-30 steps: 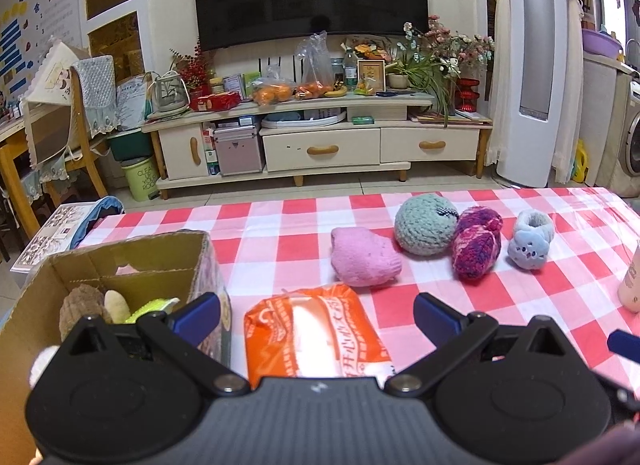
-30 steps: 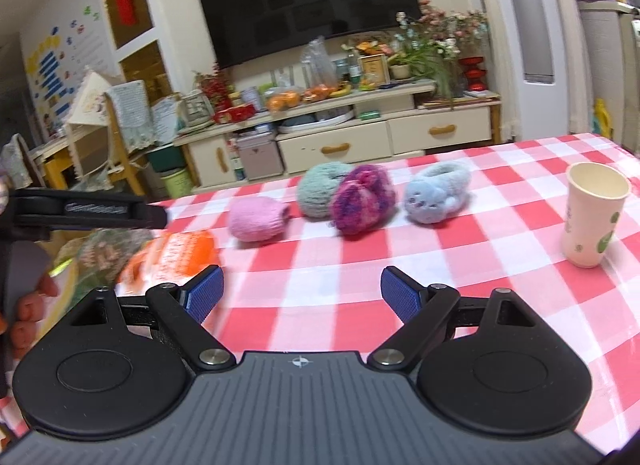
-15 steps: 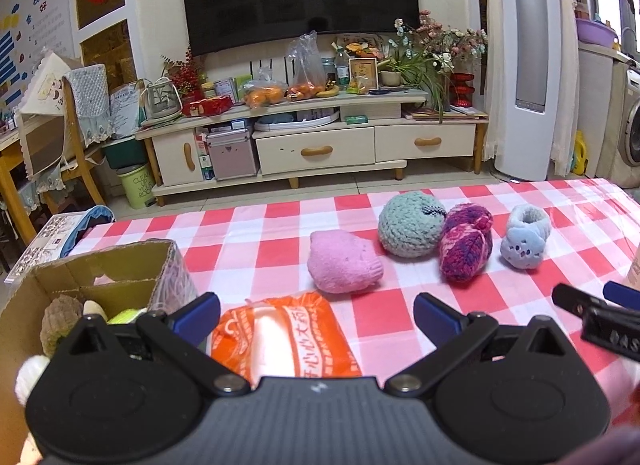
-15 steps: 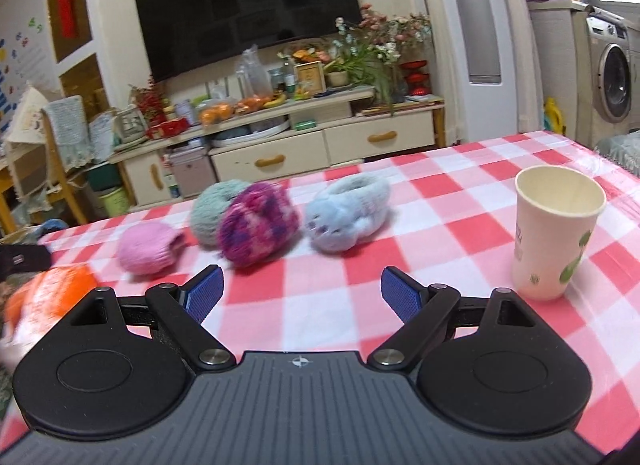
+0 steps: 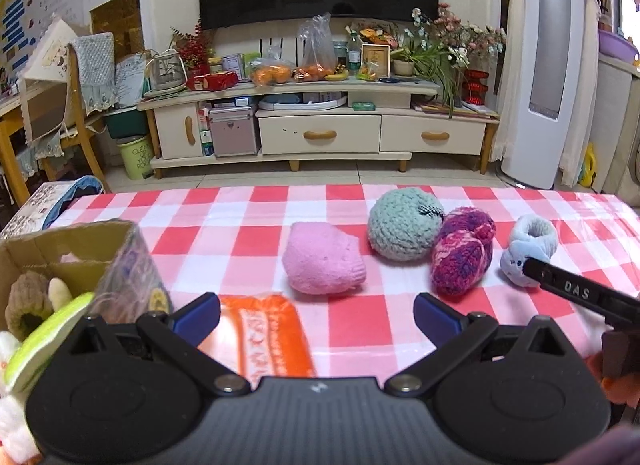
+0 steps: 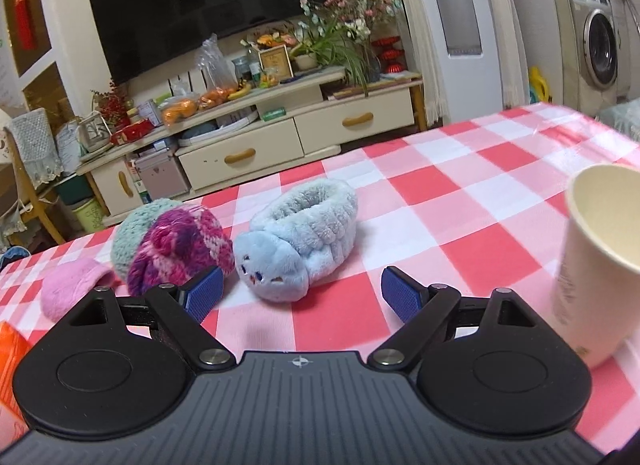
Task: Organize soft objects
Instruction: 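Move right tool toward light blue plush slipper while left tool approaches pink knitted hat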
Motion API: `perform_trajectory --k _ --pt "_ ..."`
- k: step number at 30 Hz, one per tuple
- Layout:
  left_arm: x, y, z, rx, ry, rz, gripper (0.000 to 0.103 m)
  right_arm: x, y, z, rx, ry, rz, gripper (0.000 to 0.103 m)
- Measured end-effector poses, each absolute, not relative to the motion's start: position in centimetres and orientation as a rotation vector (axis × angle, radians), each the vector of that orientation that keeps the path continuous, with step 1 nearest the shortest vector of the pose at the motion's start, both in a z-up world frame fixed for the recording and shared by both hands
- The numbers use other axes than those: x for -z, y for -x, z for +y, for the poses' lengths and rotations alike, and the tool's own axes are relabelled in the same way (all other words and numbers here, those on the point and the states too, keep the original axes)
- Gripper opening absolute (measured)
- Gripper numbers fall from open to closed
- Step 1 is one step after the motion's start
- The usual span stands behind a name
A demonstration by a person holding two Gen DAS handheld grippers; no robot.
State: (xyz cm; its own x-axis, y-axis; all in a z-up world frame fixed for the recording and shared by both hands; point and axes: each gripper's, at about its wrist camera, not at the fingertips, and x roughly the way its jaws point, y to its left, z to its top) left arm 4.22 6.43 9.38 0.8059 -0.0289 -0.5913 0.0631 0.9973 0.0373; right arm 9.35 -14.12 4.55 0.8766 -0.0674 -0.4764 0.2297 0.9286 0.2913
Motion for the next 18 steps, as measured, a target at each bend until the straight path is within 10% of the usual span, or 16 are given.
perform_trajectory --k 18 --pt "-6.7 -14.5 5.5 -0.063 0.042 0.803 0.102 -3.8 -14.6 -16.1 0.159 -0.39 0.482 0.103"
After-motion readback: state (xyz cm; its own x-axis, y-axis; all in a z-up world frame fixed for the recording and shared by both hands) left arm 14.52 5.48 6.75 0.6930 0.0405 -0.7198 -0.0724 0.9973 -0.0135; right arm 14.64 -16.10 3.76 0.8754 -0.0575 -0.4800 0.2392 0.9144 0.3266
